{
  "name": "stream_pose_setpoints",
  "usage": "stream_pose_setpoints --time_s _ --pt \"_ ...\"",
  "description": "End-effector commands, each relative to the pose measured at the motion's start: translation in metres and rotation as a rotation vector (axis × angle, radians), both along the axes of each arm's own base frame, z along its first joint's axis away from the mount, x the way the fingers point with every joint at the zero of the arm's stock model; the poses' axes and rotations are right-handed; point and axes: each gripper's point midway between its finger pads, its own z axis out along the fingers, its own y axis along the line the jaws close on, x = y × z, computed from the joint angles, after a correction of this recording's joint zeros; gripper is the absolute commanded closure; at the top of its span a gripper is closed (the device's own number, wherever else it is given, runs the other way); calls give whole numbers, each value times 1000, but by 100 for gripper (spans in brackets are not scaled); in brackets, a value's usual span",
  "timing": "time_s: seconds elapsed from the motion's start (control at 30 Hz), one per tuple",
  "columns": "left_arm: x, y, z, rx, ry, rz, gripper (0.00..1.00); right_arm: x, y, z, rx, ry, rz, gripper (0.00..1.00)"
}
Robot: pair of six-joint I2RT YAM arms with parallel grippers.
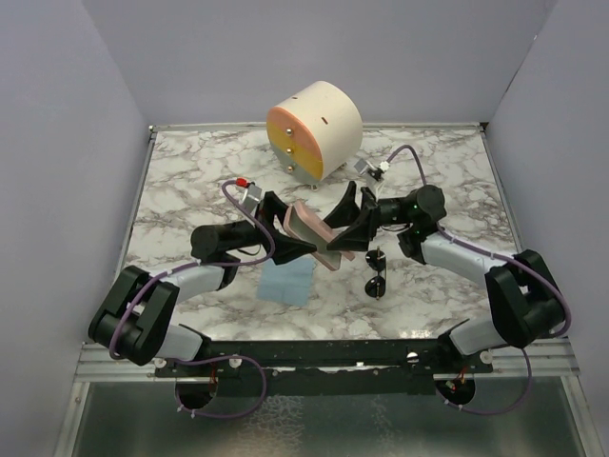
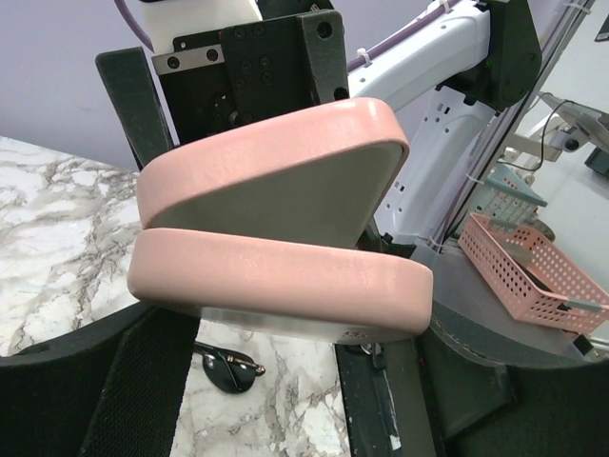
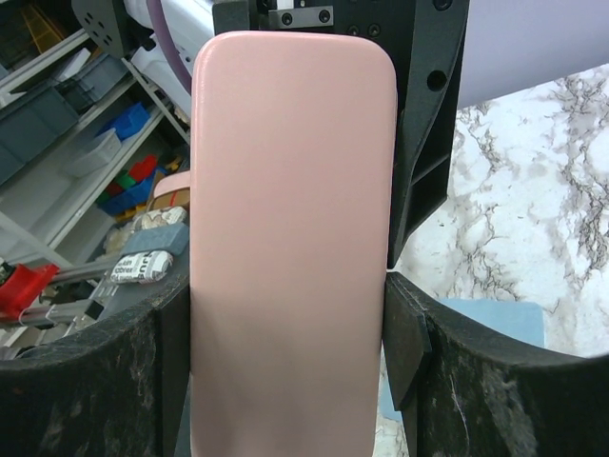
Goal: Organize the sunglasses
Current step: Open the sunglasses case.
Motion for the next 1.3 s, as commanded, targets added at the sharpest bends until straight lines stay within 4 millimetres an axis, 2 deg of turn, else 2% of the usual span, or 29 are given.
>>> stream_pose_setpoints --time_s 0.0,0.4,0.57,0.73,0.83,1.03,1.17,1.27 --pt "2 14 -6 -39 -125 57 100 -48 -20 58 125 -327 100 99" --pt "11 14 -11 -35 -97 72 100 -54 -24 61 124 -345 89 99" --pt "7 16 -6 -43 -112 72 99 -35 -17 56 94 -324 12 99" --pt "14 18 -9 -43 -88 92 88 -20 -12 47 60 -298 -45 99" --pt "32 20 -14 -32 -36 123 85 -14 -10 42 47 -277 -67 99" --pt "90 40 -33 -18 77 307 83 1 -8 35 -9 -252 -157 99" --pt "142 56 -70 102 212 529 83 14 -8 23 -67 -207 -223 99" --pt "163 78 -86 174 223 725 83 28 -7 10 -126 -180 -276 99"
